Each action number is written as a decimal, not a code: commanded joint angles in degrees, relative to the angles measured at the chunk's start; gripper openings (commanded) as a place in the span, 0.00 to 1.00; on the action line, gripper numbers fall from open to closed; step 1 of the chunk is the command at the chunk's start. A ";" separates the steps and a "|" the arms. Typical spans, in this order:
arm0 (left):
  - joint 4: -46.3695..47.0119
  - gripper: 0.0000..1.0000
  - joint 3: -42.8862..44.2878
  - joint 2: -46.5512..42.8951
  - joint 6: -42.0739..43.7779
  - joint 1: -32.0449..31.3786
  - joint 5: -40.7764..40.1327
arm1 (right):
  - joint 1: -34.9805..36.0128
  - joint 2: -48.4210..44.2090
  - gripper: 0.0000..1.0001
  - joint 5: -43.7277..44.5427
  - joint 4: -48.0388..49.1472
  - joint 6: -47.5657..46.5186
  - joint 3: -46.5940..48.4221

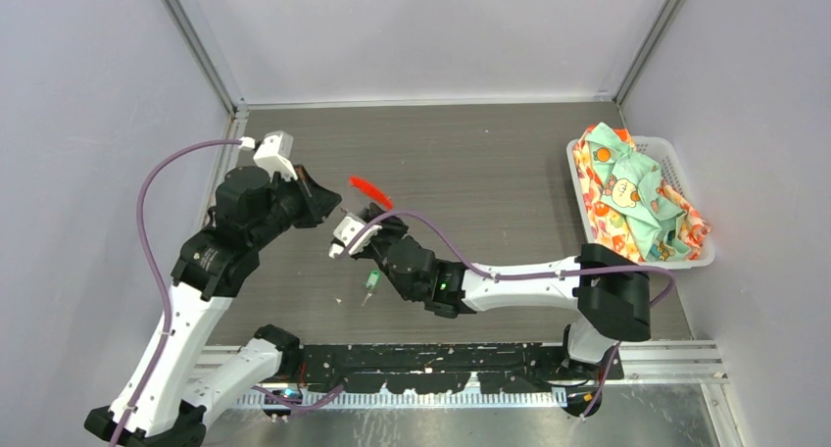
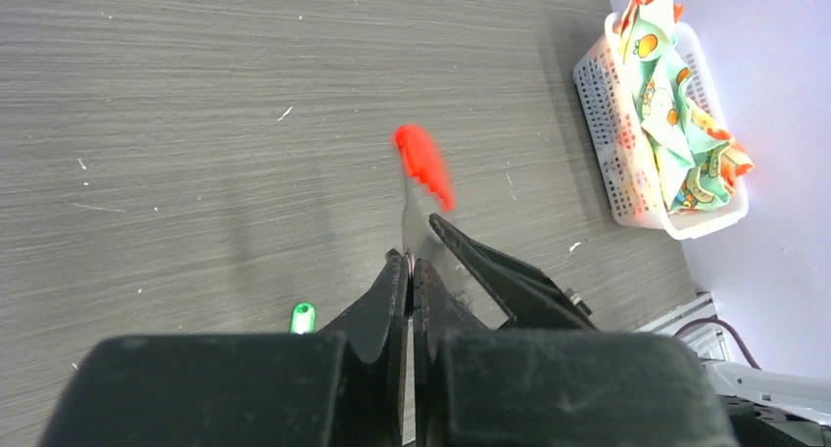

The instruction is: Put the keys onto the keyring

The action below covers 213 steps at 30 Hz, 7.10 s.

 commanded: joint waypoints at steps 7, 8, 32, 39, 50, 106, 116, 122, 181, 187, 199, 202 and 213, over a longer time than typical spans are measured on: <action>2.72 0.21 1.94 -2.52 0.64 0.96 5.26 | 5.20 -4.84 0.01 5.11 12.63 -11.45 -3.19; 4.22 0.34 1.54 -3.37 3.02 0.96 7.16 | 5.70 -7.62 0.01 4.33 10.16 -10.01 -3.98; 34.09 0.41 -17.82 -26.38 71.40 0.96 46.53 | 6.20 -26.59 0.01 -29.13 -55.33 32.39 14.35; 21.14 0.48 -16.59 -27.18 85.61 0.96 53.96 | 6.21 -24.59 0.01 -26.77 -56.97 32.85 18.37; 8.51 0.52 -13.67 -25.86 98.63 0.96 55.60 | 6.18 -23.73 0.01 -26.05 -57.58 32.51 20.61; 33.25 0.27 -19.26 -27.84 77.89 0.96 44.86 | 6.23 -26.48 0.01 -26.65 -45.98 37.07 13.86; 38.18 0.31 -21.77 -28.56 78.43 0.96 47.86 | 6.26 -25.91 0.01 -27.08 -46.08 36.89 14.22; 34.61 0.34 -21.72 -28.83 82.32 0.96 50.92 | 6.29 -25.44 0.01 -27.17 -45.99 36.76 14.74; 37.89 0.00 -5.15 -9.56 20.25 0.96 69.63 | 4.89 -40.12 0.64 -44.16 -40.00 24.70 7.49; 38.56 0.00 -5.15 -9.42 19.31 0.96 69.96 | 4.80 -37.94 0.57 -46.38 -39.26 23.95 9.19; 38.97 0.00 -6.42 -10.31 20.27 0.96 68.88 | 4.71 -35.86 0.38 -41.28 -29.63 26.46 7.16; 39.14 0.00 -6.51 -10.38 20.52 0.96 68.25 | 4.71 -34.65 0.39 -41.63 -30.99 27.10 8.03; 38.66 0.00 -6.77 -10.72 21.10 0.95 68.28 | 4.33 -32.76 0.19 -40.26 -30.84 28.95 8.66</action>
